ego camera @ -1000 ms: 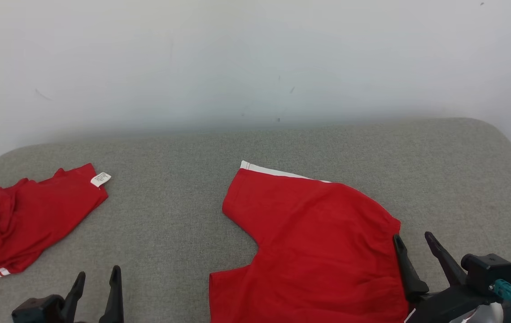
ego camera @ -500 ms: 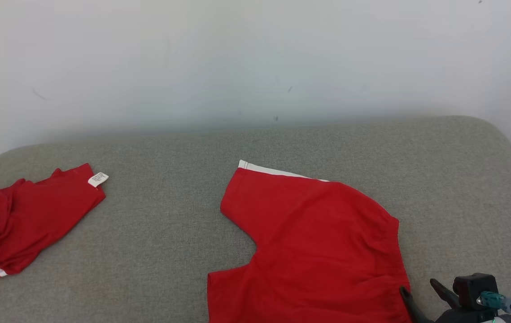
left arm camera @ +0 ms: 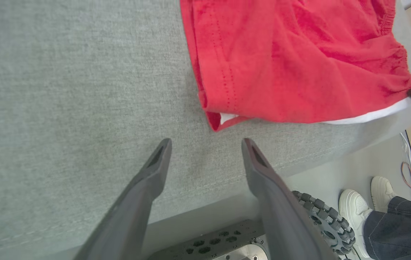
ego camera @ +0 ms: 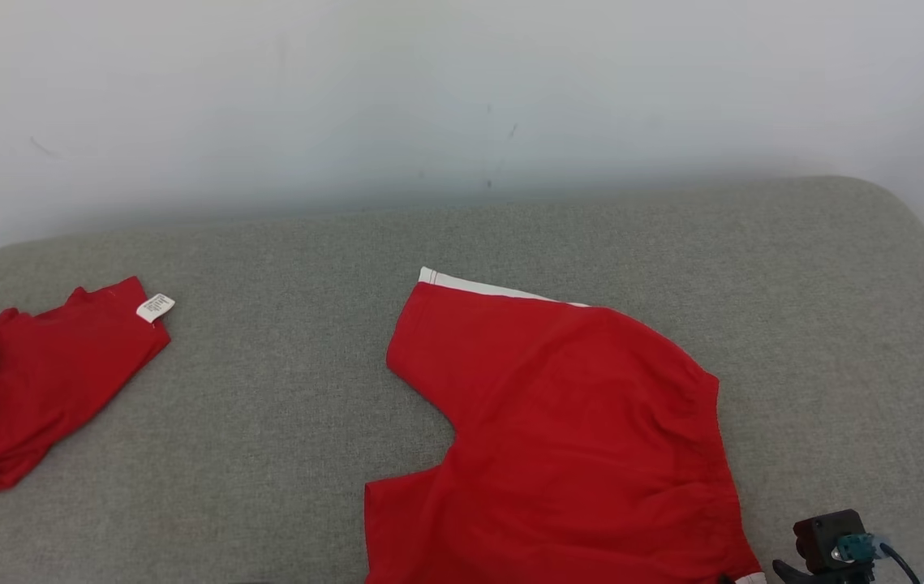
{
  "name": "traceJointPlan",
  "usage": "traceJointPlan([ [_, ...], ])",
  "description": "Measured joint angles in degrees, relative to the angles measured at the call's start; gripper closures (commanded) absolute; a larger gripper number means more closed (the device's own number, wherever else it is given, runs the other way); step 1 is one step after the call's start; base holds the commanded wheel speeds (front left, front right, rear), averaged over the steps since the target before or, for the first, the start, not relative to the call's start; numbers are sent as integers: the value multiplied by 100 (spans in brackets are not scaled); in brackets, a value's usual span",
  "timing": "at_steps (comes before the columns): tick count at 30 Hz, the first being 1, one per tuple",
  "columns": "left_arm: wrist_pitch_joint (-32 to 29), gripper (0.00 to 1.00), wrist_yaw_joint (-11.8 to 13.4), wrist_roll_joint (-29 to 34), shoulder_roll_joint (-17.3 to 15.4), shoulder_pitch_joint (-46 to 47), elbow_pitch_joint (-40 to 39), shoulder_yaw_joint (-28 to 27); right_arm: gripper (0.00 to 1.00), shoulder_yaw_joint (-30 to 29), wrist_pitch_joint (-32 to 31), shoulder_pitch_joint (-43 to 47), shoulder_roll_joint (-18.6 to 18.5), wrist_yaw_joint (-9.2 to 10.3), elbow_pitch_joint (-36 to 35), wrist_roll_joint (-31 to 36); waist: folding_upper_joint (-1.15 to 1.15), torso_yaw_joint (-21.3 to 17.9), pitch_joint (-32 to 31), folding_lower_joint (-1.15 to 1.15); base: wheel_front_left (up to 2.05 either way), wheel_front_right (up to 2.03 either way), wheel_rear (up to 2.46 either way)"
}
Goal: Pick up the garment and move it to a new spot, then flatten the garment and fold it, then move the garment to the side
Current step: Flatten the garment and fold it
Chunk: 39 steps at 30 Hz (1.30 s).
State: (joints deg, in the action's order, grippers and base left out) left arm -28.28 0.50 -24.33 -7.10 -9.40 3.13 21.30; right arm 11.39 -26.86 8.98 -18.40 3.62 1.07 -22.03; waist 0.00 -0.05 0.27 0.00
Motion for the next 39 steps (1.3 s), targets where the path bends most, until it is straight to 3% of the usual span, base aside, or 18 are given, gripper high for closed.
traceJointPlan([
  [14,-168,0,43,-101,146,417,265,82,0,33,-598,-137,3,98,-167,-53,0,38,248,0,0,0,0],
  [32,-102,0,-54,-100,197,688,568,225,0,55,-921,-140,22,170,-420,-56,0,-24,375,0,0,0,0],
  [35,-78,14,-58,-99,202,764,587,226,0,46,-954,-140,30,193,-441,-56,0,-30,385,0,0,0,0],
  [37,-35,44,-64,-100,204,764,631,231,0,45,-981,-140,44,193,-456,-56,0,-30,388,0,0,0,0],
  [39,-34,57,-107,-100,204,764,673,243,0,47,-1003,-141,63,194,-461,-56,0,-30,388,0,0,0,0],
])
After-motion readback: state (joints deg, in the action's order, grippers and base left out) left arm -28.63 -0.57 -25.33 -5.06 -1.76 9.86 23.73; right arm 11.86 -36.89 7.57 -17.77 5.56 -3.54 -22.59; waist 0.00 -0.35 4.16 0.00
